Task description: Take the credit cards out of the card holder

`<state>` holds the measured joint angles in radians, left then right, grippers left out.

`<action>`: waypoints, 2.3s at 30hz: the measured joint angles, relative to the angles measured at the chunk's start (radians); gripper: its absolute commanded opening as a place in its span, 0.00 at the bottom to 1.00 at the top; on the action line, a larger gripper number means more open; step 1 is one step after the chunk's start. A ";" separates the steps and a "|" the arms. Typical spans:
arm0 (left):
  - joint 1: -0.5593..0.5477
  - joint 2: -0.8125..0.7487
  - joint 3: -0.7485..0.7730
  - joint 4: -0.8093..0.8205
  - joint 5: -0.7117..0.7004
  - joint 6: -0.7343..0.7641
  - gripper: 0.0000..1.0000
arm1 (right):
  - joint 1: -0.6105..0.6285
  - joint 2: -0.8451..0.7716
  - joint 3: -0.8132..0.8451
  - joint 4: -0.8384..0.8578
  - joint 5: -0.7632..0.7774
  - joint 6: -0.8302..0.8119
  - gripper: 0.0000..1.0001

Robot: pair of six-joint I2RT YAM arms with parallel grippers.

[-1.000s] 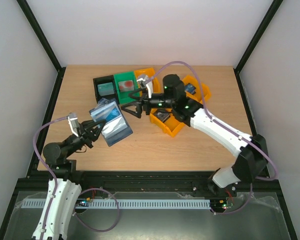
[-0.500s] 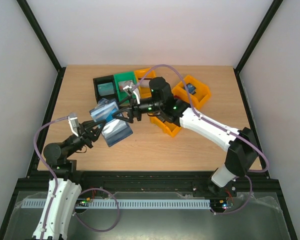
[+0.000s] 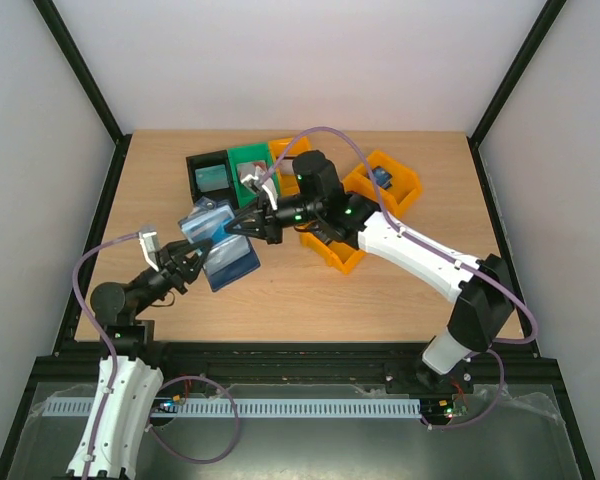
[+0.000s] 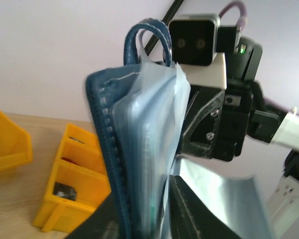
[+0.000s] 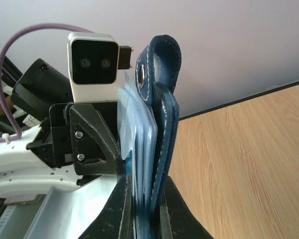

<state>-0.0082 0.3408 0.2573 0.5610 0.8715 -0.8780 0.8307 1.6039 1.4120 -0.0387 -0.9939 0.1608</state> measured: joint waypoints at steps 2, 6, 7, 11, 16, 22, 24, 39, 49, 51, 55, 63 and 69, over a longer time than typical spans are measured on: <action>0.000 -0.001 -0.006 -0.007 0.006 0.000 0.32 | -0.001 -0.003 0.005 -0.028 -0.008 -0.027 0.02; 0.003 -0.006 -0.009 -0.004 0.019 0.004 0.34 | -0.016 -0.005 0.024 -0.126 -0.051 -0.111 0.02; 0.003 -0.007 -0.009 0.000 0.020 0.005 0.34 | -0.020 -0.005 0.035 -0.162 -0.068 -0.137 0.02; 0.003 -0.008 -0.009 0.024 0.025 0.006 0.32 | -0.026 0.002 0.074 -0.285 -0.110 -0.229 0.02; 0.003 -0.005 -0.009 0.055 0.040 0.014 0.03 | -0.019 0.025 0.089 -0.352 -0.165 -0.277 0.02; 0.009 -0.008 -0.010 0.056 0.058 0.015 0.02 | -0.026 0.048 0.092 -0.315 -0.169 -0.227 0.34; 0.009 -0.018 -0.010 0.037 0.041 0.005 0.02 | -0.035 0.047 0.083 -0.273 -0.126 -0.173 0.38; 0.014 -0.036 -0.045 0.010 -0.004 -0.029 0.02 | -0.101 -0.041 -0.042 0.023 -0.132 0.146 0.19; 0.014 -0.037 -0.045 0.012 -0.009 -0.029 0.02 | -0.056 -0.042 -0.042 -0.064 -0.136 0.082 0.20; 0.014 -0.037 -0.045 0.016 -0.009 -0.029 0.02 | -0.056 -0.042 -0.042 -0.082 -0.130 0.069 0.21; 0.014 -0.037 -0.045 0.028 -0.007 -0.032 0.02 | -0.053 -0.038 -0.042 -0.116 -0.124 0.044 0.22; 0.016 -0.037 -0.048 0.032 0.004 -0.035 0.02 | -0.042 -0.031 -0.036 -0.164 -0.106 -0.002 0.25; 0.020 -0.037 -0.053 0.032 0.008 -0.035 0.02 | -0.031 -0.014 -0.005 -0.227 -0.063 -0.057 0.26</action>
<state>0.0120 0.3035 0.2043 0.5930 0.8795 -0.9134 0.8001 1.5902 1.4075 -0.2661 -1.0573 0.1040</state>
